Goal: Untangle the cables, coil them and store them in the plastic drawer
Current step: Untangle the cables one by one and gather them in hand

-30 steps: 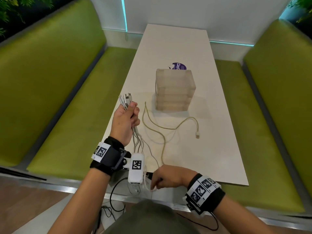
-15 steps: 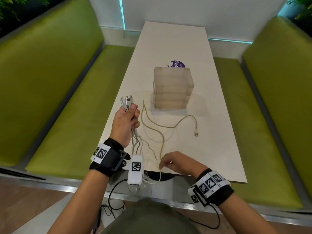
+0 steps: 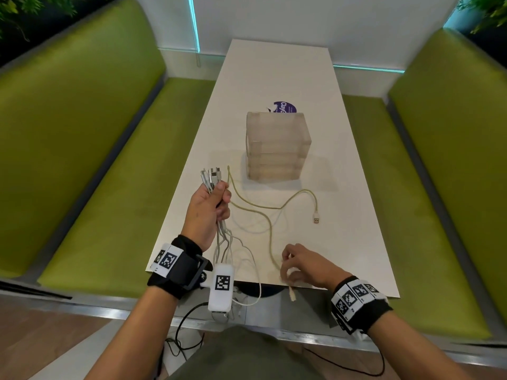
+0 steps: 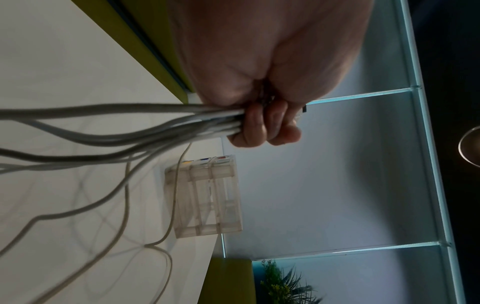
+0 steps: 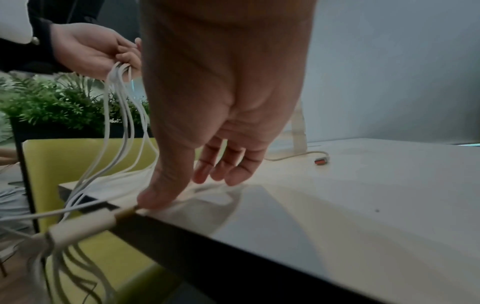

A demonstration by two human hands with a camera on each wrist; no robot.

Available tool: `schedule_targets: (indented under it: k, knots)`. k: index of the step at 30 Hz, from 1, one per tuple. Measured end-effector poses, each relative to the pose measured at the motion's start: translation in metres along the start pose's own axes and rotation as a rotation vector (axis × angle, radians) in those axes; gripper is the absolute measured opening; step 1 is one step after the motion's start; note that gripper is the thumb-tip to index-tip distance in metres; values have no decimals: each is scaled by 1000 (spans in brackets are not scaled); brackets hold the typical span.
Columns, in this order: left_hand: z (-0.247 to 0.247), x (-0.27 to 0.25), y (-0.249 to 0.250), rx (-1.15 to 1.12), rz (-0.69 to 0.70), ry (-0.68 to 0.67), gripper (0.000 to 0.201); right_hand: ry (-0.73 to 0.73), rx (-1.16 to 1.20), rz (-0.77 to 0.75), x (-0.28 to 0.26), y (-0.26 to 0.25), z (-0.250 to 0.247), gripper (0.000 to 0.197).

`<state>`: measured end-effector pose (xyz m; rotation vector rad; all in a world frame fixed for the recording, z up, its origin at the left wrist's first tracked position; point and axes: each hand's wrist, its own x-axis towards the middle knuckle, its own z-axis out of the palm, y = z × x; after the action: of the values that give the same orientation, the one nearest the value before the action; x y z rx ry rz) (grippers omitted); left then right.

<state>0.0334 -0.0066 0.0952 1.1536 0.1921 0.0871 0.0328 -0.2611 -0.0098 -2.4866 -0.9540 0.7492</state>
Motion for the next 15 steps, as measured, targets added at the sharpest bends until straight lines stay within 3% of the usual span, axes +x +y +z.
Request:
schedule_targets:
  k: [3, 5, 11, 15]
  knots:
    - [-1, -2, -2, 1, -7, 0, 16, 74, -49, -73, 7, -6, 8, 5]
    - [-3, -3, -4, 2, -9, 5, 16, 189, 15, -98, 10, -12, 8, 16]
    - [1, -5, -12, 33, -6, 3, 16, 601, 775, -47, 17, -87, -43, 9]
    - [12, -8, -12, -59, -80, -65, 15, 689, 1061, -97, 35, -123, -65, 6]
